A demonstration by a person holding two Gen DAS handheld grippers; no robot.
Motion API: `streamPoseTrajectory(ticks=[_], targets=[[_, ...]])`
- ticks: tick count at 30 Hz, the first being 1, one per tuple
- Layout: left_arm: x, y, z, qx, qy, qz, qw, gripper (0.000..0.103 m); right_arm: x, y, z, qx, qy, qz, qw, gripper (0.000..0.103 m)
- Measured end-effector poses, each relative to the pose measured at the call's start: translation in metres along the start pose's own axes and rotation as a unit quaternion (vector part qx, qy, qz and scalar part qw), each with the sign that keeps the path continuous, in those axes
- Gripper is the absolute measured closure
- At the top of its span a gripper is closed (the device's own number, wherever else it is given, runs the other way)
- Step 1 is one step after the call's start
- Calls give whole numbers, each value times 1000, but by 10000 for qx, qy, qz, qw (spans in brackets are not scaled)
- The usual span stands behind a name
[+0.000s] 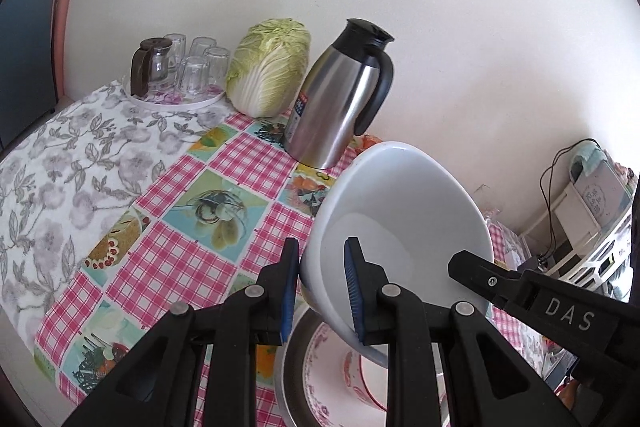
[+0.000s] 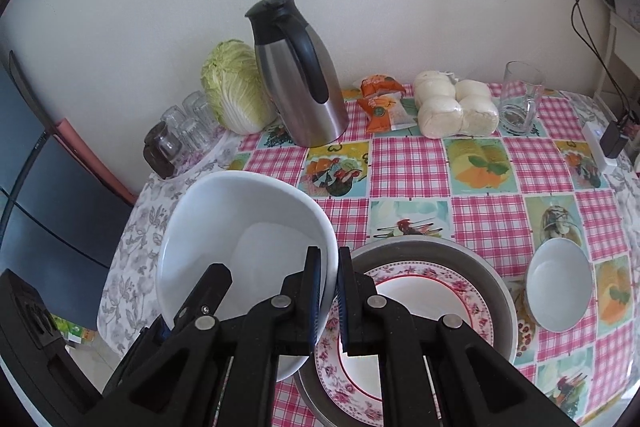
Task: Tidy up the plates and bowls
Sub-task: 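Lift the white bowl with both tools and carry it over the steel basin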
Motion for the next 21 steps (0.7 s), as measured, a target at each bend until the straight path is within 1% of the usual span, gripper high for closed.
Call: streamPoseTrajectory(ticks=[7, 12, 18, 21], targets=[[-21, 11, -10, -102, -422, 21, 9991, 79, -29, 15, -16, -198, -372, 310, 9986, 94], [-34, 11, -17, -86, -668, 32, 9977, 79, -48, 21, -27, -368, -675, 415, 9962, 94], [-52, 6, -25, -59, -1045, 154, 9944, 79, -77, 20, -40, -521, -1222, 631, 9891, 93], [-61, 3, -30, -23, -1196, 186, 9926, 79, -86, 20, -44, -593, -1367, 640, 9868, 93]])
Point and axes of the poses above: each gripper's, at about its wrist camera, not at the fingertips, and y roughly against the way its jaws point, x to its left, z to its top, the point moved 1 cm from there along -y, roughly the way its jaws point, and after that the axes turned 11 degrees about z, right-handed, at the moved point
